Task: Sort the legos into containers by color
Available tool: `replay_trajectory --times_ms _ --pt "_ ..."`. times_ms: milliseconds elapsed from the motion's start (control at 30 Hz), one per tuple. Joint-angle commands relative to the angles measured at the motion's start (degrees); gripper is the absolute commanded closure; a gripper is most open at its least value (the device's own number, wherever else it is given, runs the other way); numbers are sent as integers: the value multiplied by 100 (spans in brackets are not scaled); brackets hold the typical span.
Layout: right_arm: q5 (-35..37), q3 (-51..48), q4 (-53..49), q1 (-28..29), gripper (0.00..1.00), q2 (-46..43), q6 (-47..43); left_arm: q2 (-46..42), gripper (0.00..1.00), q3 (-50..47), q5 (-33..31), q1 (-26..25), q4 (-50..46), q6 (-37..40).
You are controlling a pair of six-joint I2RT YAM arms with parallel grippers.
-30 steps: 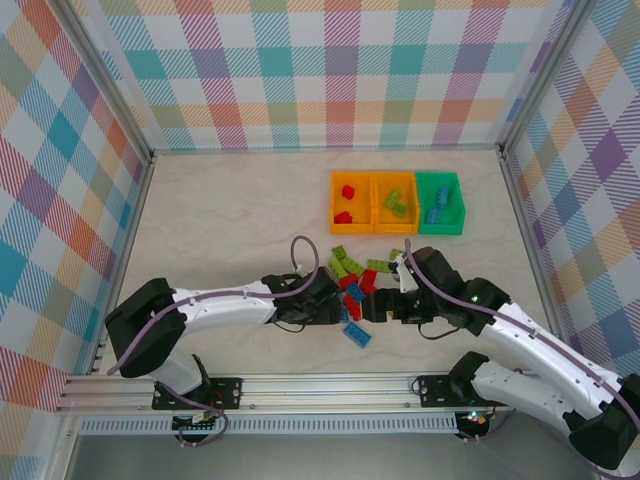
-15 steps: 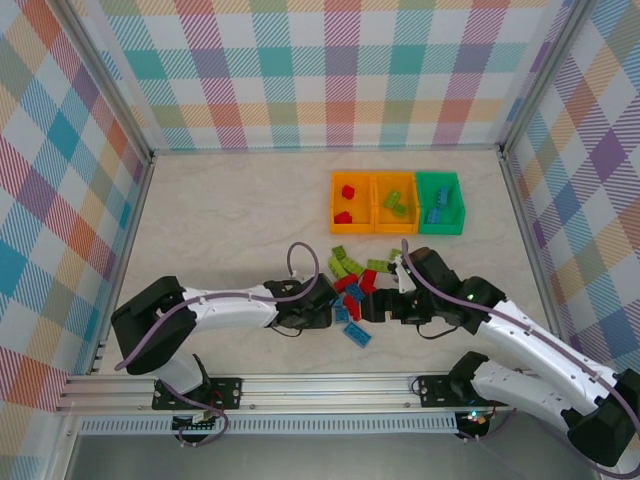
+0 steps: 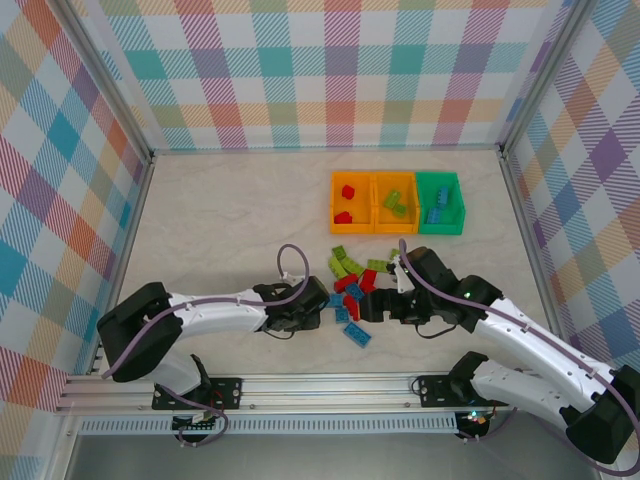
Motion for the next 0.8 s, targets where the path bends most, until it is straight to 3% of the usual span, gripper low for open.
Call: replay_trajectory --times_ms 0,100,233,467,600,767 --pt "-99 -19 316 33 7 -114 122 -510 88 194 148 54 81 363" --pt "28 -54 579 32 6 -260 181 -814 88 592 44 36 129 603" --pt "850 -71 659 28 4 -667 331 -650 88 1441 -760 99 105 1162" --pt "1536 -134 698 24 1 -1325 432 1215 89 3302 -1927 760 536 2239" --pt "1472 -135 449 29 0 -1359 500 2168 84 4096 -1788 853 611 2646" --pt "1410 -174 101 21 0 -1430 486 1536 65 3380 -1173 697 523 2084"
